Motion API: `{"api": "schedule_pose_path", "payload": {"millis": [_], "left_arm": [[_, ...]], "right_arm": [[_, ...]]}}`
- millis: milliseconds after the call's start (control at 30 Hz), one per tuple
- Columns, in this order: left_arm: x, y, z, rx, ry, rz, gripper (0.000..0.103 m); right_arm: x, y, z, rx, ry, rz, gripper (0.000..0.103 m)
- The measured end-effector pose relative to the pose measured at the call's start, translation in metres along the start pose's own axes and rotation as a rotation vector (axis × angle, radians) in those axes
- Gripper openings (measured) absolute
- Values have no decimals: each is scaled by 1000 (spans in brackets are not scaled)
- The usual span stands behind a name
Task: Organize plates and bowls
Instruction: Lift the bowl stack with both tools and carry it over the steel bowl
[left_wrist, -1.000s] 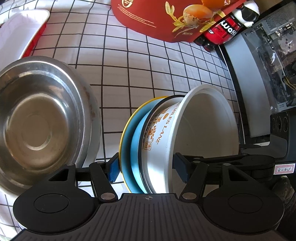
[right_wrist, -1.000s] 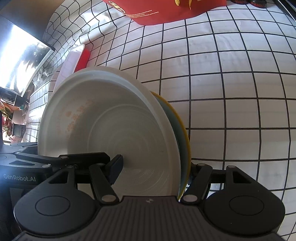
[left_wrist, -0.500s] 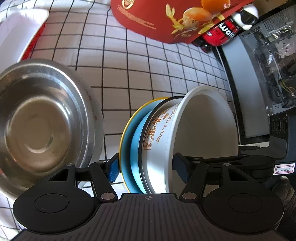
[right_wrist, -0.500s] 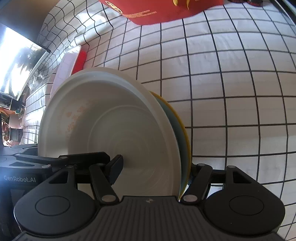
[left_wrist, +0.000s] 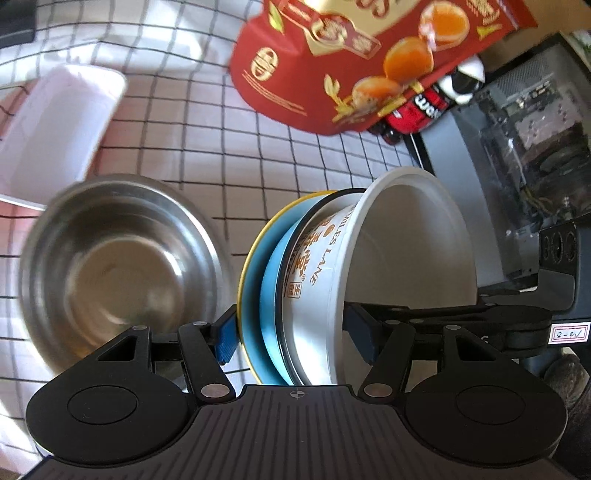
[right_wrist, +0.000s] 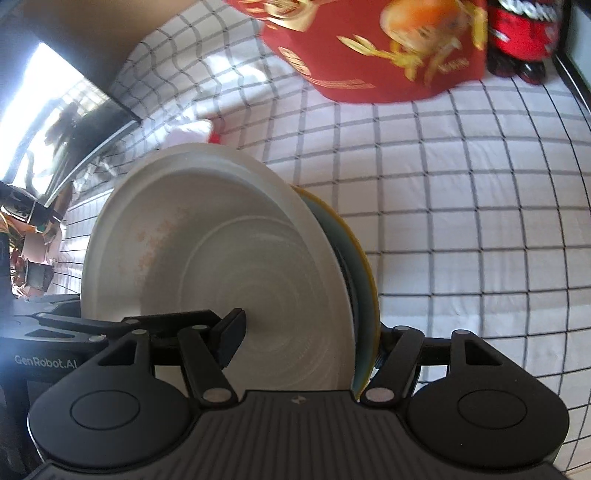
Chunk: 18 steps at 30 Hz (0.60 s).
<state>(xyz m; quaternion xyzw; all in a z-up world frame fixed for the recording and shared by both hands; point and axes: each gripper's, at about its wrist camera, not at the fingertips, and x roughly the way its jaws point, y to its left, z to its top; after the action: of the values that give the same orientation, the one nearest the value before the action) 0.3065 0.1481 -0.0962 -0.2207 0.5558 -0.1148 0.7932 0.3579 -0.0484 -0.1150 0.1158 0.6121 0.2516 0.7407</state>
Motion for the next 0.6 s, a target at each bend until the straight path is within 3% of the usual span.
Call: {"api": "schedule_pose_path", "payload": {"millis": [300, 600], "left_arm": [[-51, 48, 10, -39, -20, 63, 65], [-65, 95, 12, -77, -50, 93, 65]], "right_arm": [[32, 62, -1, -56, 6, 67, 67], [73, 100, 8, -50, 65, 78, 67]]}}
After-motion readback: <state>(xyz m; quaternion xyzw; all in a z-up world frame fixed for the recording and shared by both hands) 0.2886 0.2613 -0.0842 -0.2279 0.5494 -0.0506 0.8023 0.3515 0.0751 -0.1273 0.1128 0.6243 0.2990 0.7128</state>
